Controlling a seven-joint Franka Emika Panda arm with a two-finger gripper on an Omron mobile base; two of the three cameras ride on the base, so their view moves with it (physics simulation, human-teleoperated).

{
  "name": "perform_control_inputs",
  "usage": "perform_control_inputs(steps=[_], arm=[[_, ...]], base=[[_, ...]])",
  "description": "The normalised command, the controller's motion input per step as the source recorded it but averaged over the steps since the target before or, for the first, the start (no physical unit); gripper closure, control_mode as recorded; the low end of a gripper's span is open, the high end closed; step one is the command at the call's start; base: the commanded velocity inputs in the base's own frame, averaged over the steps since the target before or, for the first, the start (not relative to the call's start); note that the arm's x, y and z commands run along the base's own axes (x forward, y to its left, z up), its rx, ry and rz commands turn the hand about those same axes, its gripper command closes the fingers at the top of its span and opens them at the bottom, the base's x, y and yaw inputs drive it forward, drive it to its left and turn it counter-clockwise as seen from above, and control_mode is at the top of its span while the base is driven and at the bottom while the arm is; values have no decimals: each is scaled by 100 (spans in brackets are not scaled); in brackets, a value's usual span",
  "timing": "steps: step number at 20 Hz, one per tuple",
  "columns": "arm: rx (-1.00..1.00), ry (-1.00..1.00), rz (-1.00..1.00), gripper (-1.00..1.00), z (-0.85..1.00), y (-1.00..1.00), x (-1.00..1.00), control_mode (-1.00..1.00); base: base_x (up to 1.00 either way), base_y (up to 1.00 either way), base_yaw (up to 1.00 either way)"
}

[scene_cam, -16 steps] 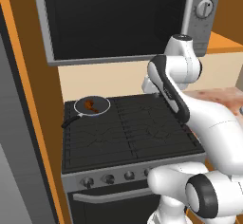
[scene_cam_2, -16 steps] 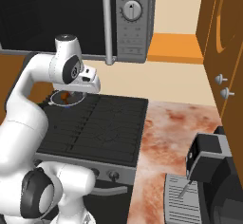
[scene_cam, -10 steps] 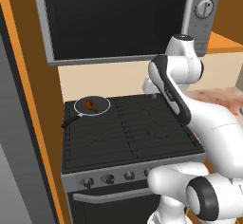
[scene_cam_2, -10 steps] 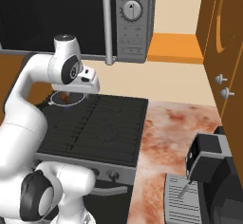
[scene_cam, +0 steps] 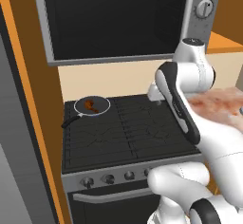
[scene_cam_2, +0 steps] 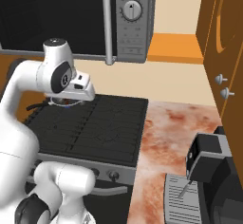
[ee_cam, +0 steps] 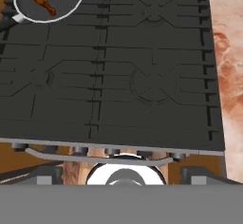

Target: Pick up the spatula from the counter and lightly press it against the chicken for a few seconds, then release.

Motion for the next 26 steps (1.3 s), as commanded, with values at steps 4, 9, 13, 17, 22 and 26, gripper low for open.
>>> perform_control_inputs(steps=[4,9,13,17,22,26], arm=[[0,-3,-2,-100,0,0,-50,-100],[0,0,-3,-100,0,0,-58,-100],[0,0,-3,-100,0,0,-60,-100],[0,-1,-1,-100,2,0,-53,-100],[0,-5,0,-100,10,0,-48,-100],[0,-6,0,-100,7,0,-45,-100]], base=[[0,0,0],[0,0,0],[0,0,0],[0,0,0],[0,0,0],[0,0,0]])
